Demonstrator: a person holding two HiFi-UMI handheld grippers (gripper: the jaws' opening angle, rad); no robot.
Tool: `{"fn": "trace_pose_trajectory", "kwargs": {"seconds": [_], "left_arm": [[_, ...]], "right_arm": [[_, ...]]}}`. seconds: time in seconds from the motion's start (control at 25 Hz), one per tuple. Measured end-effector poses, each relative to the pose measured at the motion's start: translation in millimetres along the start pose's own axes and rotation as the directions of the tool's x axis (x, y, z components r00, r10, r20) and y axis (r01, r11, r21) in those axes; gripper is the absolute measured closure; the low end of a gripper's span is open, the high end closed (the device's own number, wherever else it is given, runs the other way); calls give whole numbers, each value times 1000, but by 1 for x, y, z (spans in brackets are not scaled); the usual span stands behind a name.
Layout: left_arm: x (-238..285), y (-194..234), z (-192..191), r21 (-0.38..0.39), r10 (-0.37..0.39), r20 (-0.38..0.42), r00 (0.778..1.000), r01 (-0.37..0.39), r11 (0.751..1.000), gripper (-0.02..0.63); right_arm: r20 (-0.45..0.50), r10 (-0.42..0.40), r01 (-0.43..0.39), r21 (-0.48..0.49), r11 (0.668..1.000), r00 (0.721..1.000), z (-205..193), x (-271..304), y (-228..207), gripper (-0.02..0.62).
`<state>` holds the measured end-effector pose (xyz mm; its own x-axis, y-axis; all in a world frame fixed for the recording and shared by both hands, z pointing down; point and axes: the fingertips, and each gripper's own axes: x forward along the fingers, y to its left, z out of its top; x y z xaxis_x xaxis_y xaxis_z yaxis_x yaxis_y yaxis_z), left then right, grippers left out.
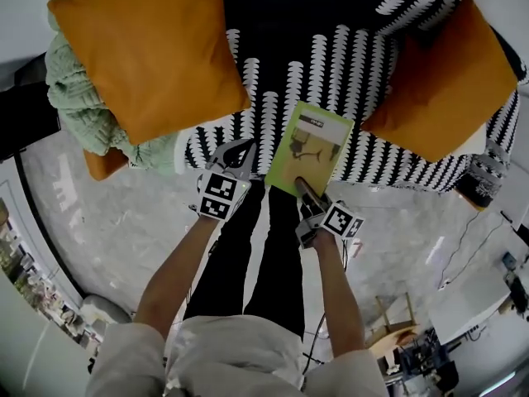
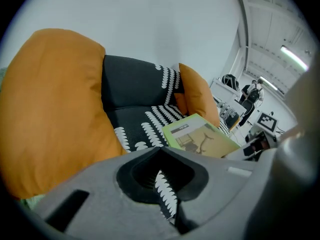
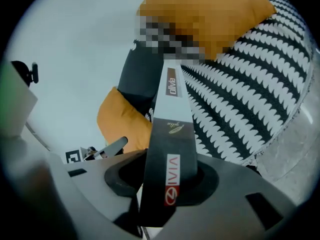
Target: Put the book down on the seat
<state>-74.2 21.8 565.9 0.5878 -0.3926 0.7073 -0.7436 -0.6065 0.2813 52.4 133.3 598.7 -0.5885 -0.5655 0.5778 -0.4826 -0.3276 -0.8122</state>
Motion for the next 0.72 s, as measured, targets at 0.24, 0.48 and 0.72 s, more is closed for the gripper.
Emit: {"fn": "trace_pose_trajectory", "kwargs": {"seconds": [0.24,0.48,0.72], "left_arm": [[18,9,-18,-14,-2,-17,1000,2,1000,597],[32,18,-35,-43,9,-29,1000,-11,999,597],[42,19,-39,-54,5,-28,1000,-7,999,597]], "right_arm": [[-15,73,-73,-3,997,997,19,44,-2,446],[-37,203,-204,-26,979,979,35,87,10,446],[-42,284,-284,-2,959,958,51,115,16,446]]}}
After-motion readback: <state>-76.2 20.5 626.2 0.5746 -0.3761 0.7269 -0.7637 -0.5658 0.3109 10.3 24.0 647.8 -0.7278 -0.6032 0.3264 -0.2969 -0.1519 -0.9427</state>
